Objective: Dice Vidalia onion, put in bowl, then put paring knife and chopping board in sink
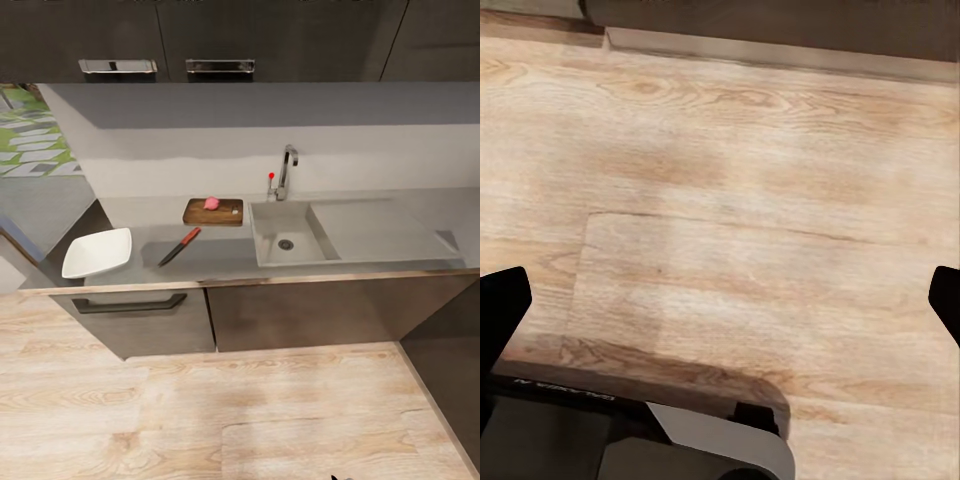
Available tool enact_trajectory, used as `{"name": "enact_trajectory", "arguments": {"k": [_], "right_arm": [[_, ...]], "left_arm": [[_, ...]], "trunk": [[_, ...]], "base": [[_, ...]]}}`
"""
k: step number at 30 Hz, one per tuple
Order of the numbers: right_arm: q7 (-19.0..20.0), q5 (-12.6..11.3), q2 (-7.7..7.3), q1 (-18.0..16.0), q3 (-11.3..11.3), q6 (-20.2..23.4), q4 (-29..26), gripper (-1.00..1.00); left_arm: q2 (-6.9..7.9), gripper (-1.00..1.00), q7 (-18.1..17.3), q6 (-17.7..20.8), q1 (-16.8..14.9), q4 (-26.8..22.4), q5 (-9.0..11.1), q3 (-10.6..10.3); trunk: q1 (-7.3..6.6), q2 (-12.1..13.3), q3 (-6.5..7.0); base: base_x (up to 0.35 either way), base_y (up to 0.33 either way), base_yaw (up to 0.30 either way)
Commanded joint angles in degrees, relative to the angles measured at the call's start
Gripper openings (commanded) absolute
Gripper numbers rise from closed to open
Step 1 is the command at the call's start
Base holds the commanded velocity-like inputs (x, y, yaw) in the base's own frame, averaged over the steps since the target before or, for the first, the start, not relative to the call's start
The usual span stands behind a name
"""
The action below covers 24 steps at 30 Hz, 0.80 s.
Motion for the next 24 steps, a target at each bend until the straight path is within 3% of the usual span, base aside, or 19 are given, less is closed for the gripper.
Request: {"name": "enact_trajectory", "arguments": {"k": [1,13,24], "right_arm": [[0.4,0.4,0.10,0.0,-0.4,-0.1,-0.1,1.00],[0.4,0.5,0.11,0.0,-0.4,-0.2,-0.1,1.00],[0.4,0.5,0.11,0.0,-0.4,-0.2,-0.1,1.00]], "left_arm": [[0.10,1.00,0.4,-0.1,0.0,-0.1,0.4,-0.4],[0.10,1.00,0.4,-0.1,0.0,0.0,0.4,-0.4],[0.01,1.00,0.4,-0.1,0.0,0.1,0.4,-0.4]], "trunk": [[0.05,-0.1,0.02],[0.05,-0.1,1.12],[0.05,-0.1,2.13]], "base": [[0.089,0.080,0.000],[0.104,0.132,0.000],[0.024,0.016,0.000]]}}
